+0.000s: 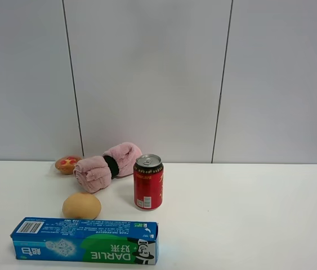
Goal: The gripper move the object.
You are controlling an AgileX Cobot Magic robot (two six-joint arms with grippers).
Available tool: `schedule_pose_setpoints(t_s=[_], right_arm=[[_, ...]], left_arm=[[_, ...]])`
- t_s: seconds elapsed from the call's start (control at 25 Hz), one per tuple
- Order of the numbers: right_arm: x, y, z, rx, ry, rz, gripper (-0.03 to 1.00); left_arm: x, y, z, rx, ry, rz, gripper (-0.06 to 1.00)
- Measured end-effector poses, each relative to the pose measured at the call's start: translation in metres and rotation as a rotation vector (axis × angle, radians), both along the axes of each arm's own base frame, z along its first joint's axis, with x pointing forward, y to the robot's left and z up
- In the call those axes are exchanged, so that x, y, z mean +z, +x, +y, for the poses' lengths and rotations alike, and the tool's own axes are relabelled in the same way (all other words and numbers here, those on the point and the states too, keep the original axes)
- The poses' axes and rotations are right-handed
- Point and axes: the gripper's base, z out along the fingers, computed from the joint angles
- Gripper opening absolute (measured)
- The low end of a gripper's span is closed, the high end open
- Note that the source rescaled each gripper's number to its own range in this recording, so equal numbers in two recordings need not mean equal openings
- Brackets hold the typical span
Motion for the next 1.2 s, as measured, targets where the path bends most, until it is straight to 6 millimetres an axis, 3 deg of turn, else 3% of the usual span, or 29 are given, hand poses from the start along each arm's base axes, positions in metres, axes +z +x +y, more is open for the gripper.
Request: schedule_pose_setpoints(t_s=[0.16, 0.28, 0.52, 0.68, 0.92, 1.2], right_arm=[[-0.015, -0.01, -0.014, -0.031, -0.001, 0.057, 0.86], [-0.042, -0.016, -0.031, -0.053, -0.012, 0.134, 0.86], [-0.135, -0.035, -0.056, -0.004, 0.025, 0.309, 0.86], [-0.174, -0.046, -0.083, -0.065, 0.111, 0.4, 0.86], [-0.2, -0.054, -0.133, -0.256, 0.147, 0.427, 0.86], [-0.193, -0.08, -0.17, -0.457, 0.235, 0.418, 0.86]], left_arm=[[0.0, 0.0, 0.0, 0.0, 0.0, 0.0, 1.0], [0.0, 0.0, 0.0, 0.0, 0.0, 0.0, 1.0], [0.0, 0.0, 0.0, 0.0, 0.0, 0.0, 1.0], [0.0, 0.0, 0.0, 0.0, 0.0, 0.0, 1.0], [0.0, 0.0, 0.0, 0.0, 0.0, 0.0, 1.0], [0.0, 0.0, 0.0, 0.0, 0.0, 0.0, 1.0]])
